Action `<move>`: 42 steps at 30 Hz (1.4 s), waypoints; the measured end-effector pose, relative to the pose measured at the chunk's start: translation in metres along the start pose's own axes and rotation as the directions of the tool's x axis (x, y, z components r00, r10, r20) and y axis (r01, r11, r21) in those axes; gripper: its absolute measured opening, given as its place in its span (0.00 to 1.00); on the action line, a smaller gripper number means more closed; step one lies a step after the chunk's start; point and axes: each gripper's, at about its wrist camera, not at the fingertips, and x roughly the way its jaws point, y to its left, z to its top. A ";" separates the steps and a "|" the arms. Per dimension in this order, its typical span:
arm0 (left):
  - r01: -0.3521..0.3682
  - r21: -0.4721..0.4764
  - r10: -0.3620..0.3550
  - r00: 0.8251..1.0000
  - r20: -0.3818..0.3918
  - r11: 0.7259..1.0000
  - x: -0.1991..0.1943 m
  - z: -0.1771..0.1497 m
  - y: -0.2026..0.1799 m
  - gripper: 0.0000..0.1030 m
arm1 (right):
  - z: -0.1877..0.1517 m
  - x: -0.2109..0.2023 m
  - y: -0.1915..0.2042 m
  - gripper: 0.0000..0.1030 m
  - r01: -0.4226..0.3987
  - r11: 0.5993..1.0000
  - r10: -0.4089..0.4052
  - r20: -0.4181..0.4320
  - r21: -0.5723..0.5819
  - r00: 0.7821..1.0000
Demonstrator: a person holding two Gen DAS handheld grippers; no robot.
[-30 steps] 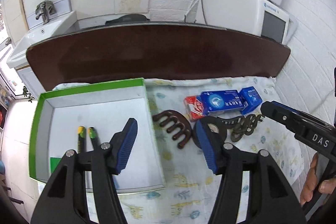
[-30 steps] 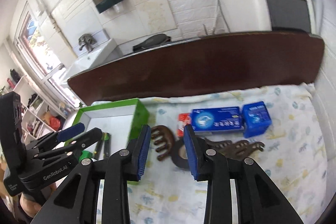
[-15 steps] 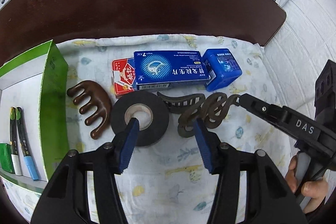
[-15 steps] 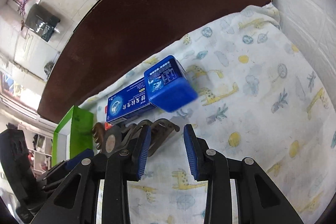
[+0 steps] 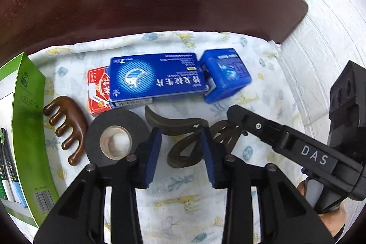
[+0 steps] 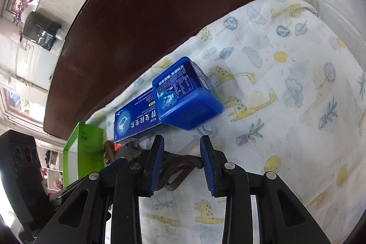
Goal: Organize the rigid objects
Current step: 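Move the right tool toward the brown claw hair clip, then grasp the brown claw hair clip with the right gripper and lift it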
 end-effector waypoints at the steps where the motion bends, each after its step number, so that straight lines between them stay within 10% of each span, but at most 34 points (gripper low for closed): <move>1: 0.032 0.004 -0.032 0.999 -0.019 0.999 -0.001 -0.004 -0.002 0.33 | -0.003 -0.002 -0.003 0.34 -0.012 1.000 0.012 -0.009 0.007 1.000; 15: 0.138 0.079 -0.131 0.988 -0.085 0.987 -0.024 -0.080 -0.032 0.33 | -0.080 -0.053 -0.019 0.34 -0.011 0.997 0.009 -0.028 -0.072 1.000; 28: -0.008 0.053 0.005 0.999 0.051 0.999 -0.040 -0.084 0.014 0.34 | -0.102 -0.082 -0.030 0.34 0.092 0.966 -0.077 0.073 -0.242 0.994; 42: -0.057 0.308 0.045 0.998 0.046 0.950 -0.003 -0.071 -0.015 0.34 | -0.107 -0.053 -0.012 0.34 0.138 0.907 -0.132 0.042 -0.399 0.990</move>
